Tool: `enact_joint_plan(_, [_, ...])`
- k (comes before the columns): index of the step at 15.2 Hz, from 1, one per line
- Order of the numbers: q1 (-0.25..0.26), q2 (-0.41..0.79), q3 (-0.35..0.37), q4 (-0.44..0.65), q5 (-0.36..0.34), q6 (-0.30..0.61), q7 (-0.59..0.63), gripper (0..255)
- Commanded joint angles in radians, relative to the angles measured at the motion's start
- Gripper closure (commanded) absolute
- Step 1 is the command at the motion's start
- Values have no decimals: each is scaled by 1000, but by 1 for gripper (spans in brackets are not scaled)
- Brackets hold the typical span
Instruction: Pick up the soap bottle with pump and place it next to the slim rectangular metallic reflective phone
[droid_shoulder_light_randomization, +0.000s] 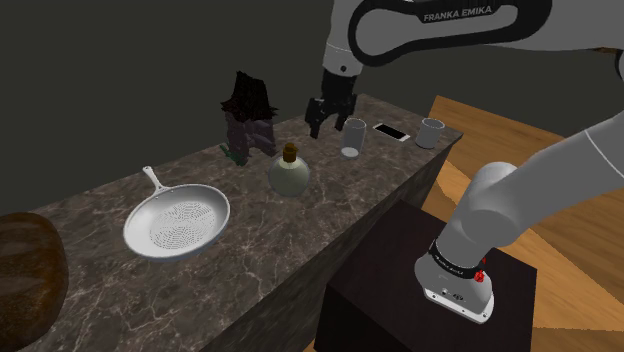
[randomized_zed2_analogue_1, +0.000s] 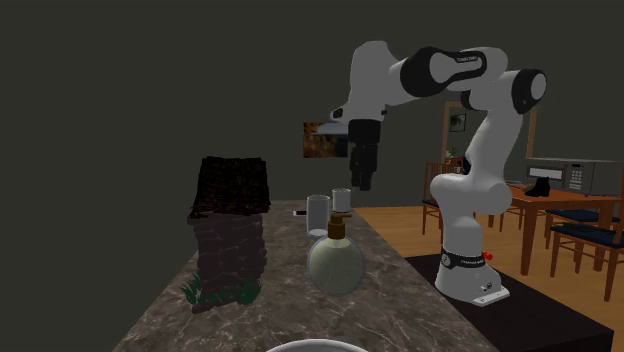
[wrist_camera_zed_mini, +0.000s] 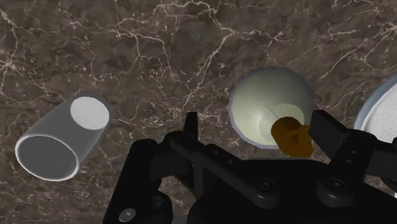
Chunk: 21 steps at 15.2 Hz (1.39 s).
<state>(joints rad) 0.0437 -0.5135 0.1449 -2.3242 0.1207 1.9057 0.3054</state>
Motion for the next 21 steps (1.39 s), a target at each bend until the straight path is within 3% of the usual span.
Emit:
enact_joint_plan(1, [0, 71, 32, 36, -5, 37, 43, 0])
enact_joint_plan(7, [2, 265, 113, 151, -50, 116, 169, 0])
enact_joint_plan(14, [2, 302, 120, 84, -56, 219, 175, 0])
enact_joint_plan(21, [2, 302, 120, 84, -56, 219, 175, 0])
